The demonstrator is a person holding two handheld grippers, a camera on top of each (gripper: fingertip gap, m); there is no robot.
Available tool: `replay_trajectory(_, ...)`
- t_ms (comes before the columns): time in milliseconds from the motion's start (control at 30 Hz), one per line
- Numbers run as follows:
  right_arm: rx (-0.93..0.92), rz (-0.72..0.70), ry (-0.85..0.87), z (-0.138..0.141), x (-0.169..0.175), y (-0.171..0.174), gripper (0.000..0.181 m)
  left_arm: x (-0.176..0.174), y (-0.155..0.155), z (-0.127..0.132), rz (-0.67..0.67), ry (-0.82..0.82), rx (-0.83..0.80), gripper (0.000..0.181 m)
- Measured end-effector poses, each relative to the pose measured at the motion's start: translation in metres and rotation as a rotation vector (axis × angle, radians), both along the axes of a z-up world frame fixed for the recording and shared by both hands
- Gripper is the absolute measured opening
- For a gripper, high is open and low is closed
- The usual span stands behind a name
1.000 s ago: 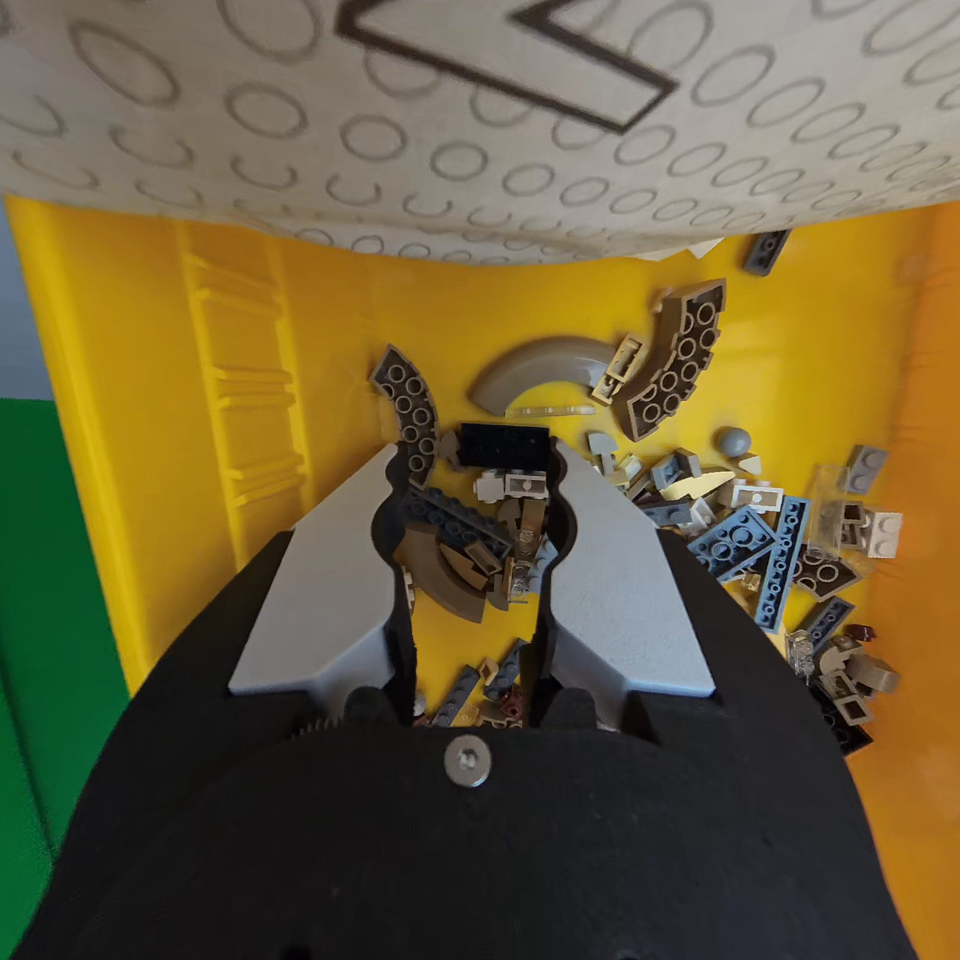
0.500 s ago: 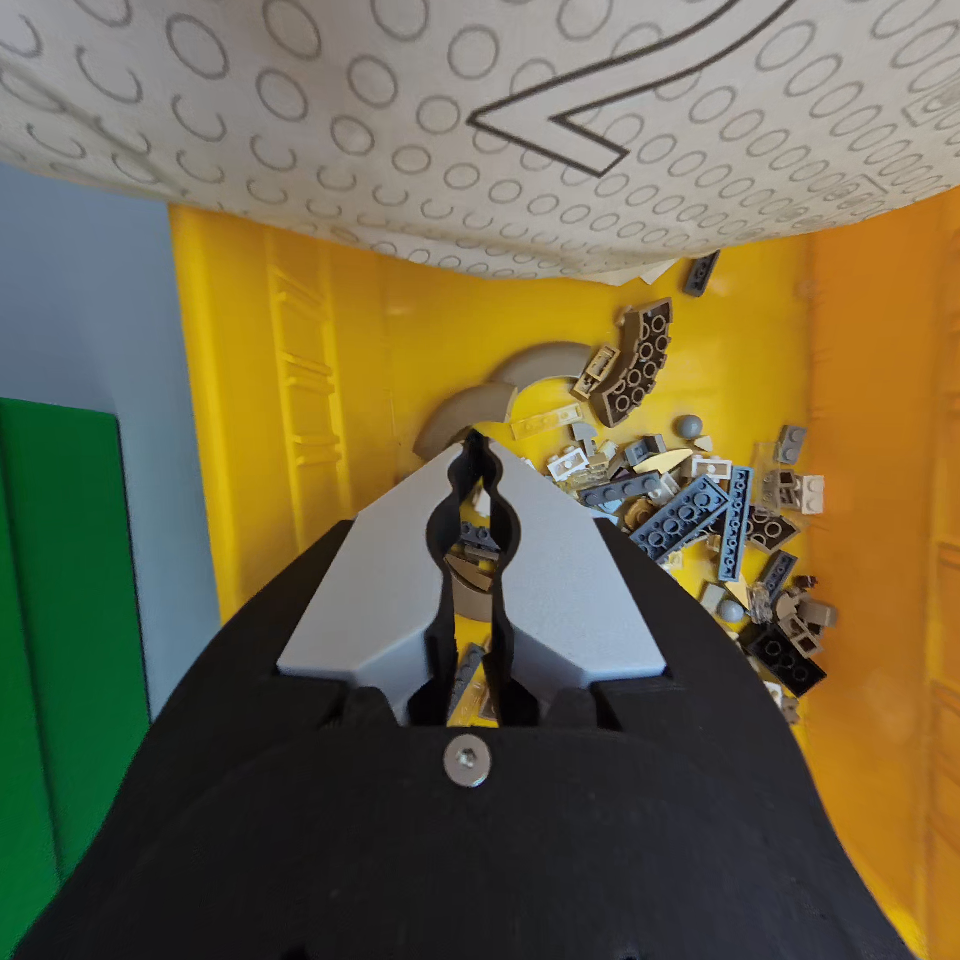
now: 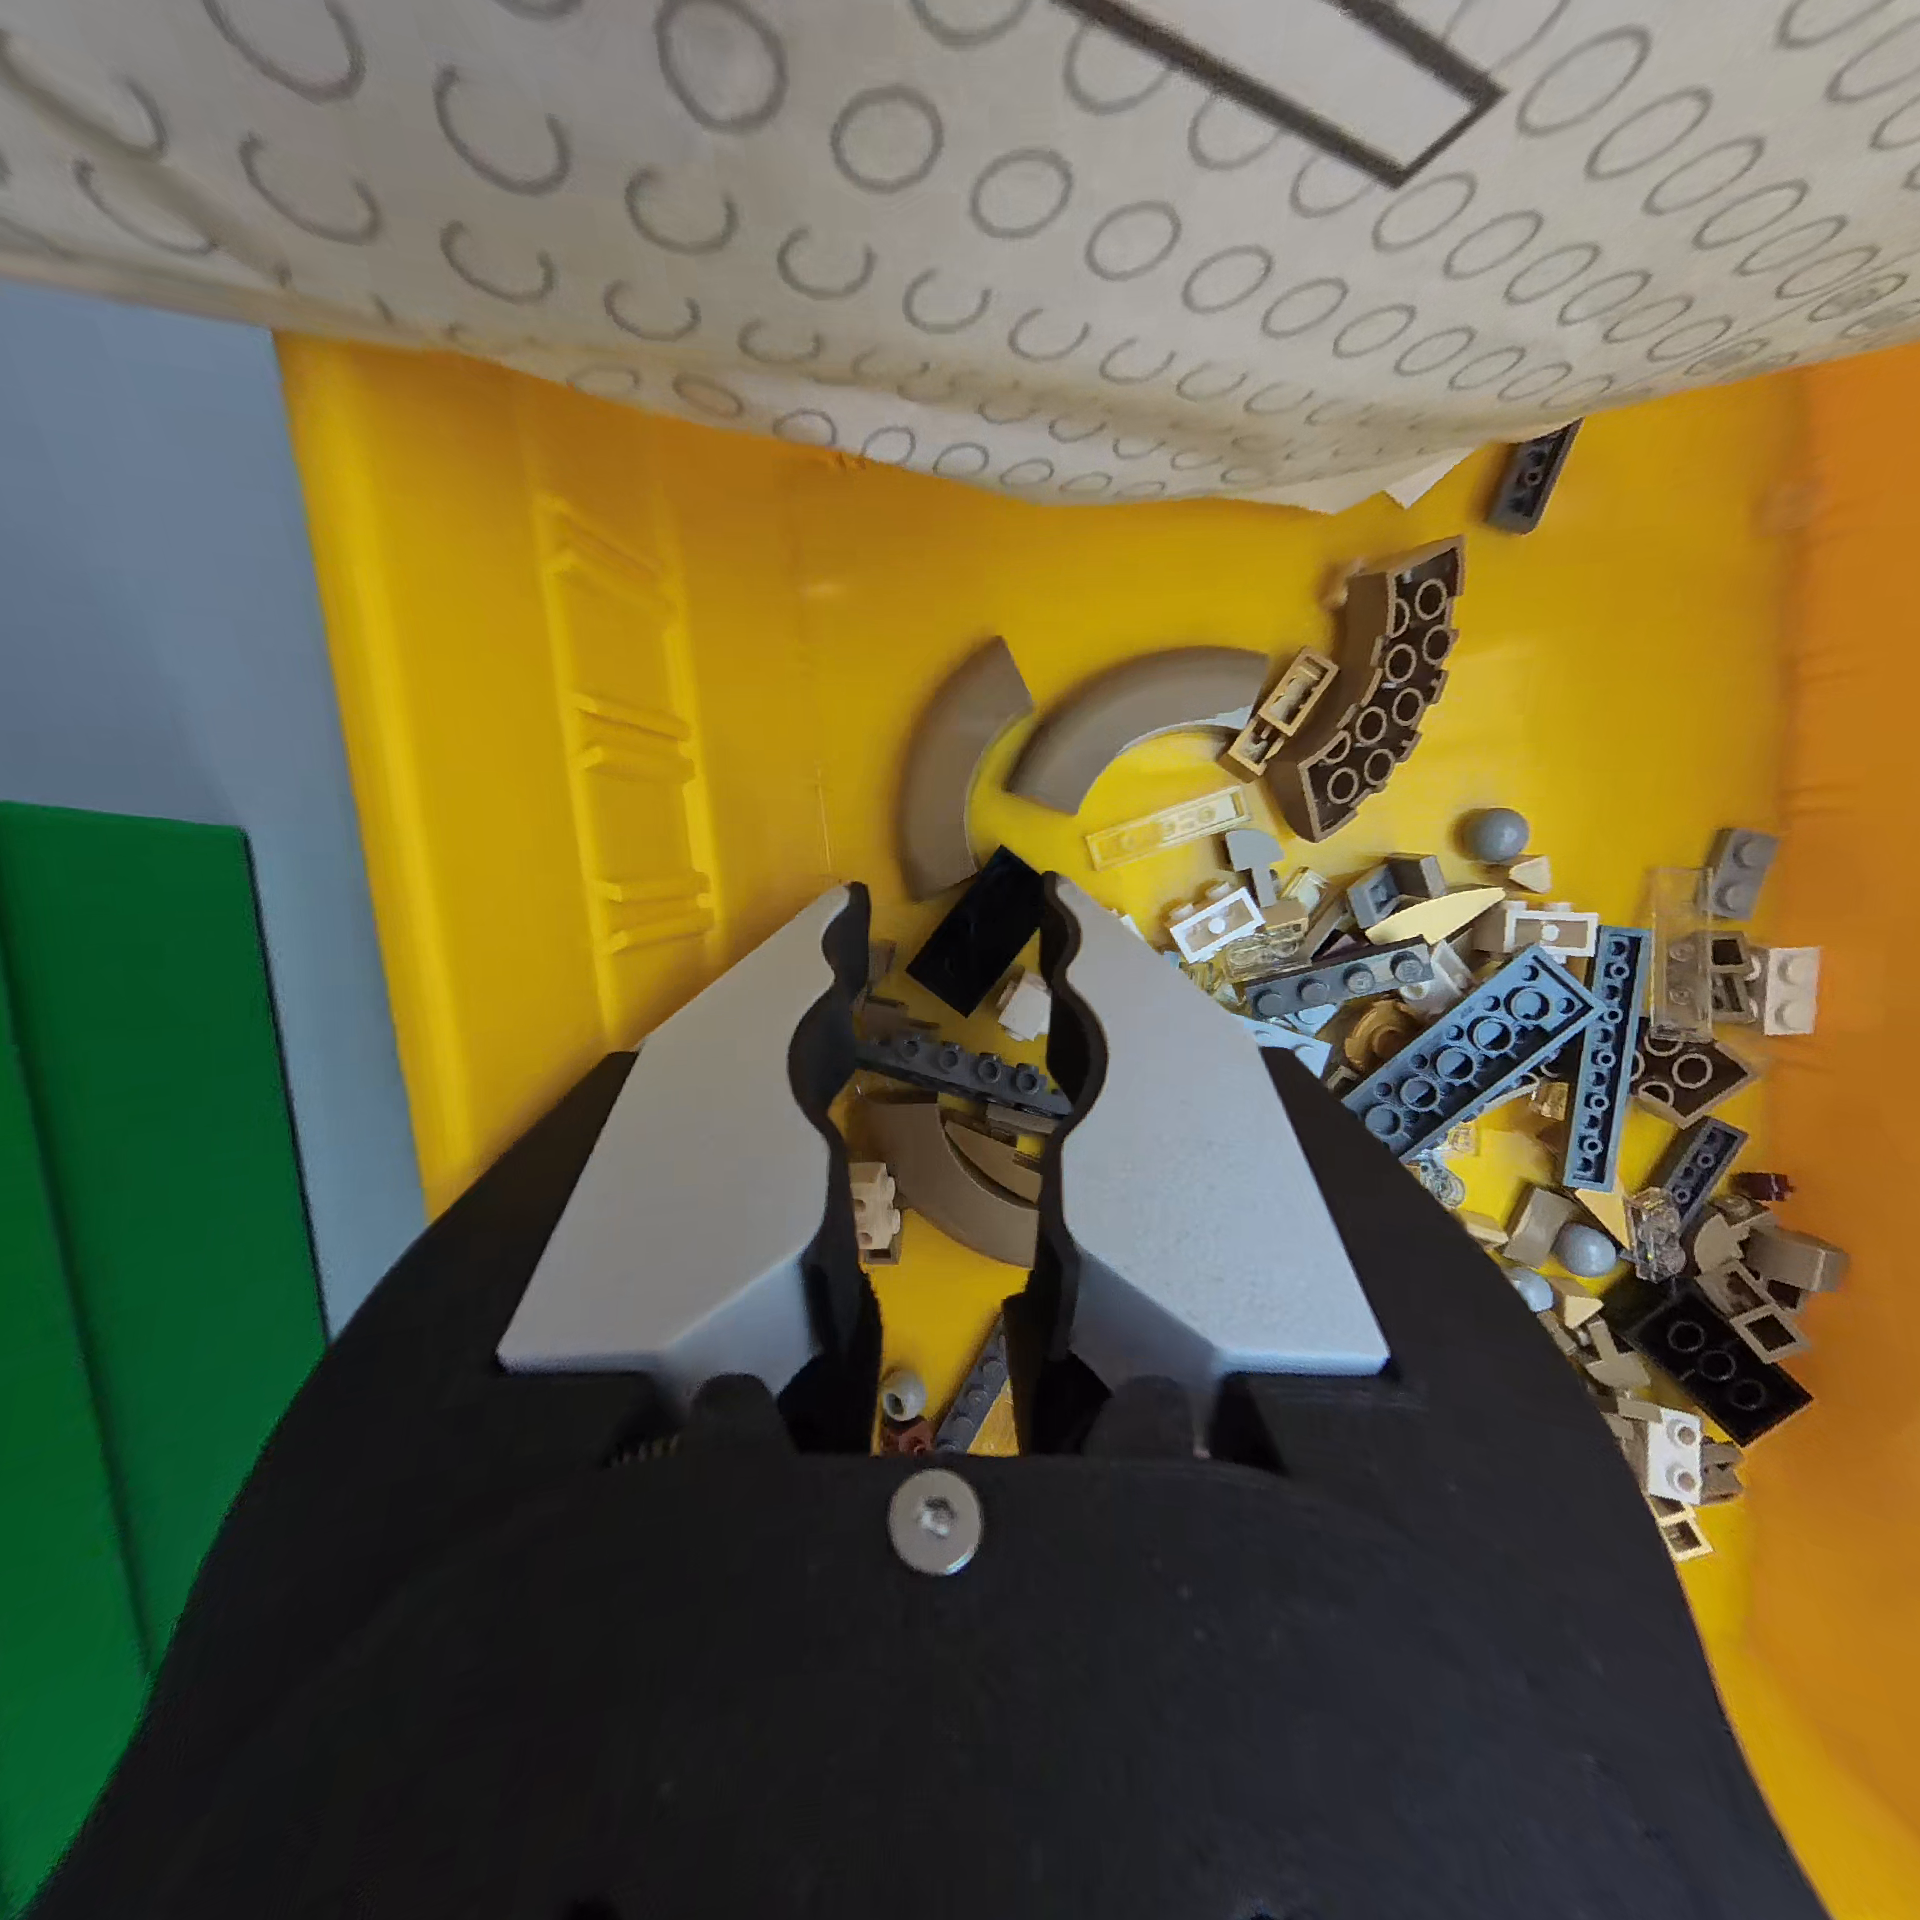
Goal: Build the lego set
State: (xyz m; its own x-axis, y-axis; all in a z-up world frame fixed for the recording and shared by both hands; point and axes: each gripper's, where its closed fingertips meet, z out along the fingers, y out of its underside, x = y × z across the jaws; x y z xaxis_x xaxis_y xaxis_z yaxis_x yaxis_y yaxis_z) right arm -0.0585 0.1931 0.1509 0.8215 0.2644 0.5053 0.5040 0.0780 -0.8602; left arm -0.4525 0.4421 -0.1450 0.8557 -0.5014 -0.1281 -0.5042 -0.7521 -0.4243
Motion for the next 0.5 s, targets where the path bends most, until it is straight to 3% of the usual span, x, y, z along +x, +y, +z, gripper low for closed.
replay_trajectory(33,-0.002,0.003,0.001,0.0,0.0,0.0,0.045,0.0,0.001,-0.001,-0.011,0.015,0.004,0.034)
replay_trajectory(233,-0.004,0.006,-0.004,-0.001,0.001,0.0,0.045,0.003,-0.004,-0.005,-0.025,0.002,-0.022,0.039)
replay_trajectory(333,-0.002,0.006,-0.01,0.0,0.001,0.0,0.045,0.003,-0.008,-0.009,-0.012,-0.009,-0.057,0.029)
replay_trajectory(500,0.0,0.008,-0.014,0.0,0.001,-0.001,0.045,0.006,-0.014,-0.015,-0.028,-0.004,-0.096,0.028)
